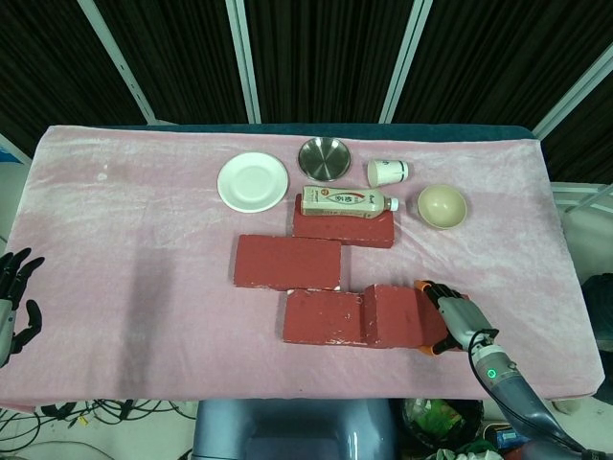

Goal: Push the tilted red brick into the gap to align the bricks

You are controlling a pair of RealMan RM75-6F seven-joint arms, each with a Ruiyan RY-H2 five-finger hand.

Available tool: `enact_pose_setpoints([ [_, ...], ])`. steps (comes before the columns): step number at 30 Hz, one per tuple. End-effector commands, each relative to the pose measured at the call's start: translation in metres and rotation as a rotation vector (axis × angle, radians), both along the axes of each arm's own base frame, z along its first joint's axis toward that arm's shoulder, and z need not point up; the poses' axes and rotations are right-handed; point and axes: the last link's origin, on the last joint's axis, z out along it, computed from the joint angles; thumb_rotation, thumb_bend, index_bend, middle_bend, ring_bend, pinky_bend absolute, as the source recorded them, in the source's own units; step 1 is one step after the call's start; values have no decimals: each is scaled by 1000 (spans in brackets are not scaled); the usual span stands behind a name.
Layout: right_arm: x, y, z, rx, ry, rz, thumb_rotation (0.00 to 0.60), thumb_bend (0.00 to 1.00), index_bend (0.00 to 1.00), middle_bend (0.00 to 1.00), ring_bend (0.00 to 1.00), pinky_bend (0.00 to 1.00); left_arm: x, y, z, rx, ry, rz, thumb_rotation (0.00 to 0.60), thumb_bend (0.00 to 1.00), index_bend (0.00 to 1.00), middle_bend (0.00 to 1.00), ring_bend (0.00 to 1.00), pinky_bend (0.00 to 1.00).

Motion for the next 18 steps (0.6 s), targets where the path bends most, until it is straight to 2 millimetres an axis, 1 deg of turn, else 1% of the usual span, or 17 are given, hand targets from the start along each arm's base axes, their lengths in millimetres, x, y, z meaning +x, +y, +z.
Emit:
enact_pose_setpoints([
  [1,0,0,-1,2,-1,-1,600,0,0,130,29,93,0,0,0,2,-1,0,600,735,139,42,0,0],
  [6,0,-1,-1,7,-8,-3,600,0,1,231,112,93,0,0,0,5,-2,1,600,735,139,43,0,0],
  [9,0,-2,-2,5,-14,-4,600,0,31,269,135,93,0,0,0,7,-2,1,600,735,138,43,0,0],
  [14,2,-3,-2,-14,-29,4,600,0,90,301,156,93,0,0,0,10,-5,2,600,735,139,42,0,0],
  [18,4,-4,1,-25,-24,18,600,0,146,306,160,93,0,-1,0,10,-6,4,600,735,140,43,0,0],
])
